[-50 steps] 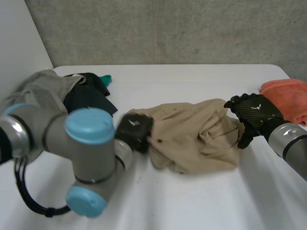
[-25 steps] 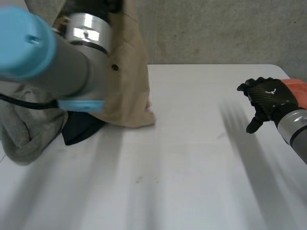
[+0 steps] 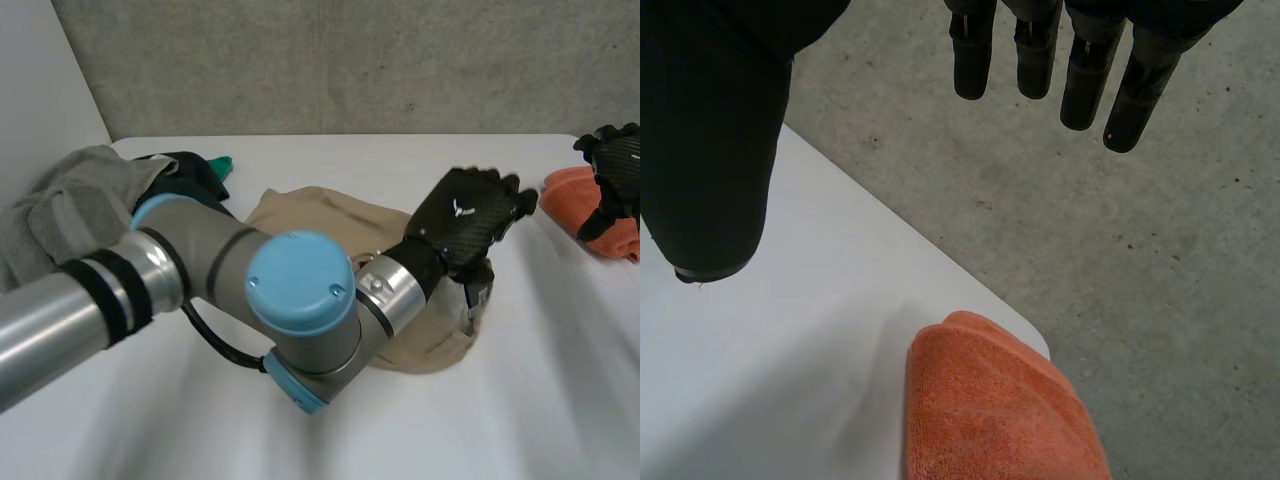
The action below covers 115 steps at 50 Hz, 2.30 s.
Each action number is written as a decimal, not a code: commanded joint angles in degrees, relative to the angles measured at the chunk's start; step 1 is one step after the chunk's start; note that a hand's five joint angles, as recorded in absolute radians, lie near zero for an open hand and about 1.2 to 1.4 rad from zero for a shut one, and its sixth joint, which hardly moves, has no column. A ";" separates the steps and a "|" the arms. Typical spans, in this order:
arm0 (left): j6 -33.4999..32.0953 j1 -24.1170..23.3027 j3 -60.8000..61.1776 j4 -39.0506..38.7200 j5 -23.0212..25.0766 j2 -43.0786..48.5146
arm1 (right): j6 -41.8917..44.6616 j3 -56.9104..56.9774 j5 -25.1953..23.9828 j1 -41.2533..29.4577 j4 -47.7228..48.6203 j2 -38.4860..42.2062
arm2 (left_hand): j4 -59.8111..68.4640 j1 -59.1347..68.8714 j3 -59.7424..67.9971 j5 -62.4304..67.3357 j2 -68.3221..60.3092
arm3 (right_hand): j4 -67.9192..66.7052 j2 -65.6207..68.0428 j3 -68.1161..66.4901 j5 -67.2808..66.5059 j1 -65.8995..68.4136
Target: Fold the laundry.
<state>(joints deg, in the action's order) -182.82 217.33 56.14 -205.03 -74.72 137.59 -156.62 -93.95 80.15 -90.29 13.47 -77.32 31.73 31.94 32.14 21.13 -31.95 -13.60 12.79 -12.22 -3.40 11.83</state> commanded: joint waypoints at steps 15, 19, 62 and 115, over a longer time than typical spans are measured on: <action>-1.39 18.45 25.31 1.82 -9.11 -33.42 | 0.70 5.53 -11.07 -10.42 -14.86 -6.79 | -2.18 -2.38 -2.58 -1.57 2.39 | 3.60 -2.79 2.22 3.40 -1.83; -1.48 26.11 29.81 5.95 -12.02 -35.28 | 0.61 7.37 -10.63 -16.66 -19.88 -6.80 | -2.01 -2.21 -2.41 -1.40 2.22 | 3.60 -2.79 2.22 3.40 -1.83; -1.92 38.69 43.09 6.05 -9.13 -28.42 | 5.55 24.52 23.65 -51.47 -15.22 9.02 | -2.34 -2.55 -2.75 -1.74 2.56 | -6.24 7.05 -7.62 -6.44 8.01; -0.87 30.62 38.79 5.26 -8.86 -19.38 | 8.61 12.30 19.17 -40.58 -8.63 -9.42 | -8.90 -9.11 -9.31 -8.30 9.12 | -66.40 67.21 -67.78 -66.60 68.17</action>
<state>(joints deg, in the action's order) -184.08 250.95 97.31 -199.10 -83.40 114.94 -147.26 -80.84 99.71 -131.94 6.53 -83.63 22.02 23.57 22.74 11.76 -22.58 -67.92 67.41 -67.59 -56.26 56.79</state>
